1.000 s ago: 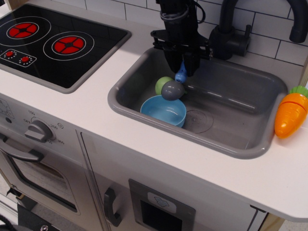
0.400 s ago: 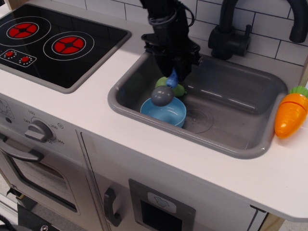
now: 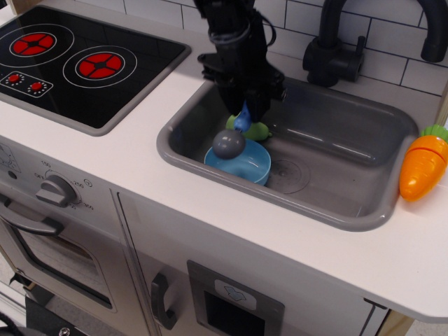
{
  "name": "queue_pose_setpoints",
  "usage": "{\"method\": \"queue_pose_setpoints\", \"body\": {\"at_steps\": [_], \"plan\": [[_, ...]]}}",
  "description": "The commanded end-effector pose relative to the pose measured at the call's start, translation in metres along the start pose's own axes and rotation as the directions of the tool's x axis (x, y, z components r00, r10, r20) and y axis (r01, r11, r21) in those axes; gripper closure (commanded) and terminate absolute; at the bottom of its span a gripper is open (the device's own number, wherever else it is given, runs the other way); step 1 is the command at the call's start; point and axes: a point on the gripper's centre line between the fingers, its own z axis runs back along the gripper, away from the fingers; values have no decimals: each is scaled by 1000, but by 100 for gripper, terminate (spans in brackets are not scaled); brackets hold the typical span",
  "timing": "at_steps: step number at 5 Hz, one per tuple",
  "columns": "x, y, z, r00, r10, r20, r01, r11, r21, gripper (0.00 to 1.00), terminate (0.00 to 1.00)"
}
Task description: Put spoon in bowl sink
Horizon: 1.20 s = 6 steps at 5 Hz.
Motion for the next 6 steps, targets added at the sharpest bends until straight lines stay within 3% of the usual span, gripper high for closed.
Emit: {"method": "queue_pose_setpoints", "body": {"at_steps": [1, 3, 6], "plan": [[9, -2, 31, 996, -11, 94, 10, 1000, 8, 0, 0], [14, 0, 46, 996, 16, 92, -14, 1000, -18, 0, 0], [20, 2, 54, 994, 42, 101, -42, 999, -2, 0, 0]]}}
